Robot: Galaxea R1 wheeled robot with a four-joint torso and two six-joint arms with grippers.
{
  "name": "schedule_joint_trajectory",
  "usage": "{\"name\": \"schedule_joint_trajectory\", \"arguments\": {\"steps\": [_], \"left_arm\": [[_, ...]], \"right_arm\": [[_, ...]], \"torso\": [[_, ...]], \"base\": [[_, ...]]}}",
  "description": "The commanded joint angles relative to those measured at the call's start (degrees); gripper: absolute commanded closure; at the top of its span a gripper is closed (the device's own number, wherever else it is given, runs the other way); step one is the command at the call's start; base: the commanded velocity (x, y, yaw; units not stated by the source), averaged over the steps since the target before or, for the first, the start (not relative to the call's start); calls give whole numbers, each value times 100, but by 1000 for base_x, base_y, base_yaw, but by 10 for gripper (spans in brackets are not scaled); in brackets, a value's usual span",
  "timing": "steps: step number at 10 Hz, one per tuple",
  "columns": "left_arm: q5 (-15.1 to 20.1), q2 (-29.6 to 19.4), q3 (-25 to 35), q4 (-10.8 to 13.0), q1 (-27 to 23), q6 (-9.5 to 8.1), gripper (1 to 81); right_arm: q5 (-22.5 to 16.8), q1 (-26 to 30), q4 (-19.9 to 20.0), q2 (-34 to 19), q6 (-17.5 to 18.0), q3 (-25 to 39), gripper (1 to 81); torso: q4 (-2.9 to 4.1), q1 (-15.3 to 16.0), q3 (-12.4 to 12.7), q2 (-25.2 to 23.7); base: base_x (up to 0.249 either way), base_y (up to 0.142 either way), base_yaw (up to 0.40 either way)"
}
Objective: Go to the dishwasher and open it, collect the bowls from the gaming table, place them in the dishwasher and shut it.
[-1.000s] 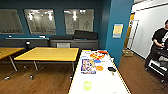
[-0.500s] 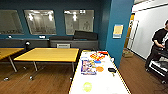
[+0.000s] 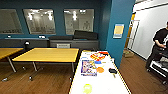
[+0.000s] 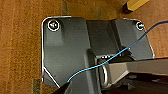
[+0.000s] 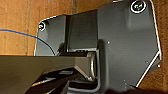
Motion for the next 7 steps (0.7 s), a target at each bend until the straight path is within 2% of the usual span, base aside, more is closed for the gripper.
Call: {"name": "schedule_joint_trajectory", "arguments": {"steps": [1,2,4,7], "left_arm": [[281,-52,25,-18,-167,25,10],[281,-52,25,-9,-167,25,10],[281,-60,25,-9,-167,25,10],[281,-87,25,-27,-167,25,10]], "right_arm": [[-318,221,25,-98,42,142,10],[-309,203,16,-187,51,248,10],[-309,151,25,-715,60,1066,10],[78,98,165,-1752,86,2700,10]], "torso": [[0,0,0,0],[0,-2,0,0],[0,-5,0,0],[0,-5,0,0]], "base": [[0,0,0],[0,0,0],[0,0,0],[0,0,0]]}}
